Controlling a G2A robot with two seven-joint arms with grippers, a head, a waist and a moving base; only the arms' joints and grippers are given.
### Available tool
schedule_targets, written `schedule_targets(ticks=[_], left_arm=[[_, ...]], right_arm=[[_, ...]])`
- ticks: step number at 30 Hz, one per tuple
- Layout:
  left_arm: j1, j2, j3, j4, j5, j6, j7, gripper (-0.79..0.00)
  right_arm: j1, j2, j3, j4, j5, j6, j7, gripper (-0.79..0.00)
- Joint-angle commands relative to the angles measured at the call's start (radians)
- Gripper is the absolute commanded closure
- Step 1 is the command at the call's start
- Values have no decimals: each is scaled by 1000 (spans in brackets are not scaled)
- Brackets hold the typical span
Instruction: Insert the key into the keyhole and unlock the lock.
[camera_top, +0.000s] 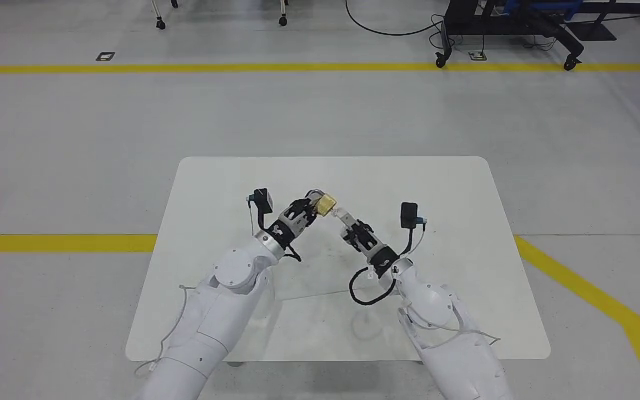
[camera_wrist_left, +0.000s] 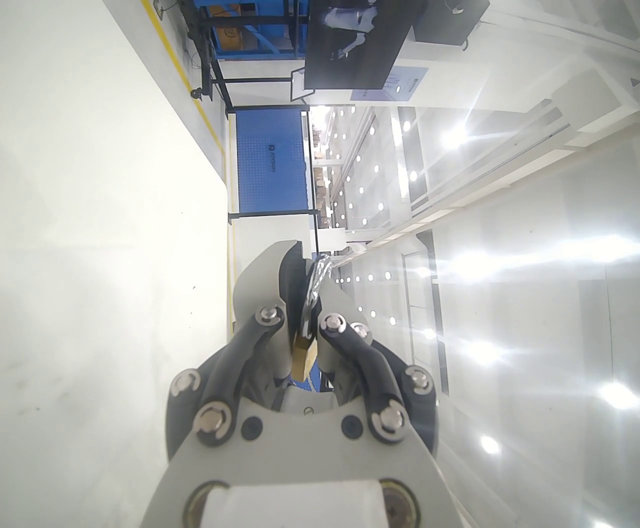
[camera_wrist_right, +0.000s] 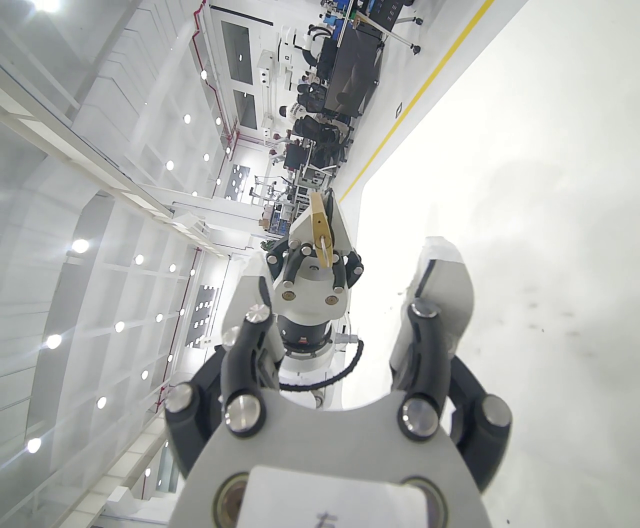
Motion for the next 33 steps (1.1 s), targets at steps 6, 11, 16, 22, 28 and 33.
schedule_targets(ticks=[6,11,16,22,28,33], left_arm=[[46,6,-33,-44,-24,-150,-26,0],[32,-1,-15,6,-42,-265,-101,0],[7,-17,10,65,-63,-385,-91,0],[-21,-33,35,119,-74,-454,-85,0],[-40,-41,42,153,-95,-473,-105,0],[-45,-44,39,164,-109,-481,-120,0]], right_arm=[[-22,0,51,-32,219,-34,106,-730],[-36,11,134,-34,473,-19,339,-382],[-28,19,168,-12,579,25,460,-314],[4,23,160,16,603,86,515,-265],[18,25,153,30,609,99,531,-246],[25,28,147,33,610,115,537,-243]])
